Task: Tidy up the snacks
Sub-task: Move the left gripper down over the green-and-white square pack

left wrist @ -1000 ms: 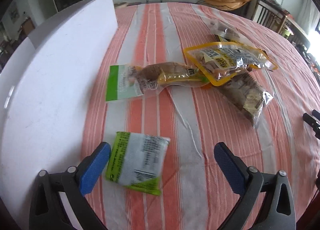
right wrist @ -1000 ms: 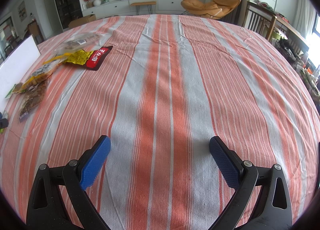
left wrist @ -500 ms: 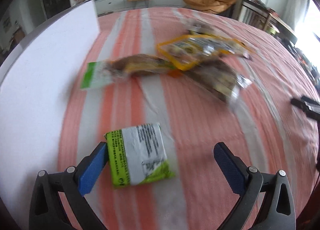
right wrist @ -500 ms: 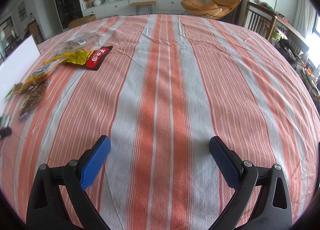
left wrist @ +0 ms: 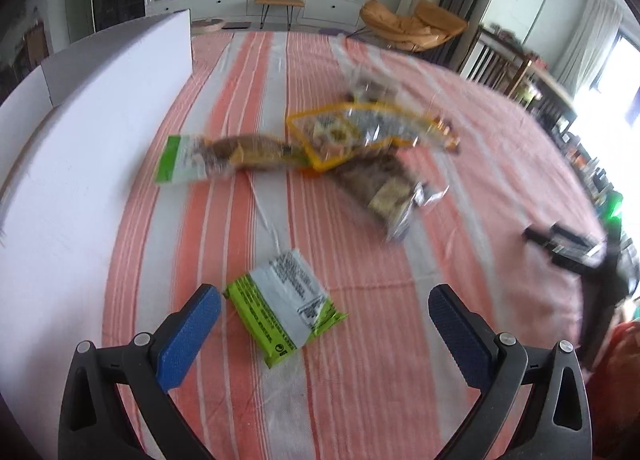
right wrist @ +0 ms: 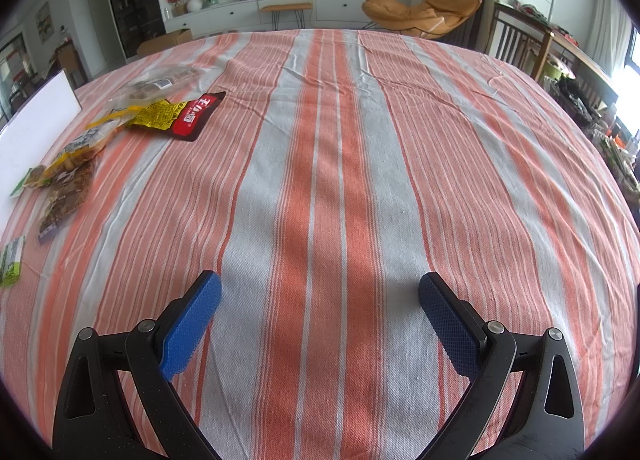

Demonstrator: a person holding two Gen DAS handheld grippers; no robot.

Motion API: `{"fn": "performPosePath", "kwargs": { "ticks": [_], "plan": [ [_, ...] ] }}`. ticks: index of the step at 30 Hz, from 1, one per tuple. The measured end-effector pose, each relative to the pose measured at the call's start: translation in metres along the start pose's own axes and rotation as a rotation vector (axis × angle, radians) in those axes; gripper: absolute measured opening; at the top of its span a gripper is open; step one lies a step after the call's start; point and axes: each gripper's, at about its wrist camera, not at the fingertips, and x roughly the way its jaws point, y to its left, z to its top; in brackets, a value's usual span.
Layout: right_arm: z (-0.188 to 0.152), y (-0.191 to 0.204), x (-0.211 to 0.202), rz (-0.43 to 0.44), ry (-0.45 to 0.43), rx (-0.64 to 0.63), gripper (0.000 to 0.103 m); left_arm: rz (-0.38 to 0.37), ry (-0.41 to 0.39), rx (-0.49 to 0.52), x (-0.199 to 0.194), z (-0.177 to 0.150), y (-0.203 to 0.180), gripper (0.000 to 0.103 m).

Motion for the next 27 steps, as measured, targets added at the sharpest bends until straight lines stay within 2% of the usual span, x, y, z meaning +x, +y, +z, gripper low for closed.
{"fn": "performPosePath", "kwargs": {
  "ticks": [4, 8, 11, 14, 17, 21, 22, 26, 27],
  "plan": [
    [0.0, 0.0, 0.0, 0.0, 0.0, 0.0, 0.101, -0.066, -0.004, -0.057, -0.016, 0.015, 0.014, 0.103],
    [0.0, 0.0, 0.0, 0.0, 0.0, 0.0, 0.101, -0.042, 0.022, -0.048, -0.009, 0.016, 0.018, 0.103],
    [0.0, 0.0, 0.0, 0.0, 0.0, 0.0, 0.101, 0.015, 0.077, -0.001, 0.014, 0.01, 0.015, 0.102],
    [0.0, 0.0, 0.0, 0.0, 0.0, 0.0, 0.101, 0.126, 0.097, 0.011, 0.031, 0.001, 0.014, 0.1],
    [0.0, 0.0, 0.0, 0.0, 0.0, 0.0, 0.101, 0.189, 0.058, -0.041, 0.032, -0.008, 0.018, 0.088],
    [0.0, 0.0, 0.0, 0.0, 0.0, 0.0, 0.101, 0.224, 0.02, -0.054, 0.022, -0.018, 0.017, 0.053],
    [0.0, 0.0, 0.0, 0.0, 0.0, 0.0, 0.101, 0.23, 0.021, -0.06, 0.019, -0.02, 0.018, 0.05],
    [0.0, 0.0, 0.0, 0.0, 0.0, 0.0, 0.101, 0.222, -0.001, -0.056, 0.015, -0.027, 0.022, 0.053],
    [0.0, 0.0, -0.001, 0.0, 0.0, 0.0, 0.101, 0.215, -0.008, -0.054, 0.015, -0.028, 0.022, 0.063]
  ]
}}
